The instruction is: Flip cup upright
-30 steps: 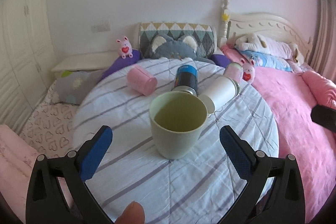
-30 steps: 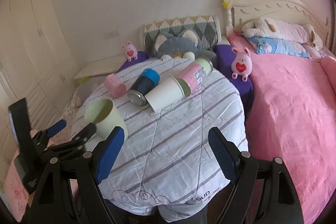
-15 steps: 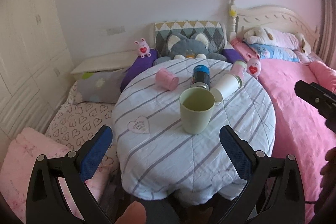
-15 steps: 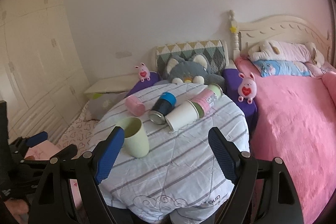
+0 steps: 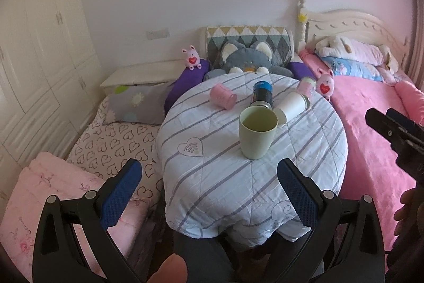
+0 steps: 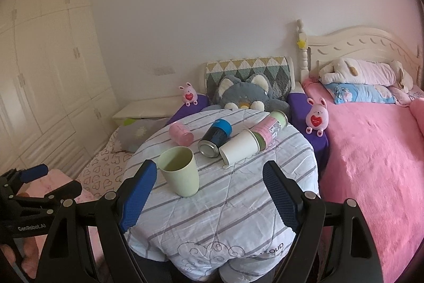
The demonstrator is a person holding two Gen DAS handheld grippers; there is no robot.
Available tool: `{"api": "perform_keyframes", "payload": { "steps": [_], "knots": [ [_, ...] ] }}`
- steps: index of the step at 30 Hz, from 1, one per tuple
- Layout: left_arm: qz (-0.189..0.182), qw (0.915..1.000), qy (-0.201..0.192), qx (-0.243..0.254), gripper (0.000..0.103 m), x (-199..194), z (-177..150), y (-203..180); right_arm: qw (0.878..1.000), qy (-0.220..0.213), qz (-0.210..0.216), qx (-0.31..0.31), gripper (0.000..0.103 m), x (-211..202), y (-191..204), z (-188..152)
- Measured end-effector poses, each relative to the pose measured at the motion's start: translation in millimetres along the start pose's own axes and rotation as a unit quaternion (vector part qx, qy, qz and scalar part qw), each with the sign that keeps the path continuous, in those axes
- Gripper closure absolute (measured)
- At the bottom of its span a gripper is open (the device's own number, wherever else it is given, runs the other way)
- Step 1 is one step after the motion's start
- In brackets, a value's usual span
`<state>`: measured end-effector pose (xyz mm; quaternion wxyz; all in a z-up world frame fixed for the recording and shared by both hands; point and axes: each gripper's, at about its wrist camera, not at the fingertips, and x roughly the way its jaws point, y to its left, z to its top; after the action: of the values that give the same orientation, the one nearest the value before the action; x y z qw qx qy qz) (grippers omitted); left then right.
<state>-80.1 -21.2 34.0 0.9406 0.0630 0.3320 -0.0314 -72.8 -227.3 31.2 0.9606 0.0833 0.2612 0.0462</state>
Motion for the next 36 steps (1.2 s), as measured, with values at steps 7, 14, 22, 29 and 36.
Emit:
{"api": "perform_keyframes", "payload": {
  "steps": [7,14,22,29,36],
  "knots": [
    [0.001,1.0000,-0.001,0.006,0.000,-5,1,-4,1.000,0.002,0.004,-0.003,0.020,-4,6,-2],
    [0.008,0.9999,0.004,0.006,0.000,-5,-1,-4,1.000,0.002,0.009,-0.005,0.020,-5,8,-3],
    [0.008,0.9999,0.006,0.004,0.000,-5,-2,-1,1.000,0.003,0.010,-0.006,0.020,-5,9,-4],
    [0.005,0.9998,0.017,0.000,0.000,-2,-2,1,1.000,0.007,0.011,-0.008,0.020,-3,12,-3],
    [0.007,0.9996,0.023,-0.014,0.000,2,-2,6,1.000,0.009,0.014,-0.007,0.020,-3,11,-4]
  ]
}}
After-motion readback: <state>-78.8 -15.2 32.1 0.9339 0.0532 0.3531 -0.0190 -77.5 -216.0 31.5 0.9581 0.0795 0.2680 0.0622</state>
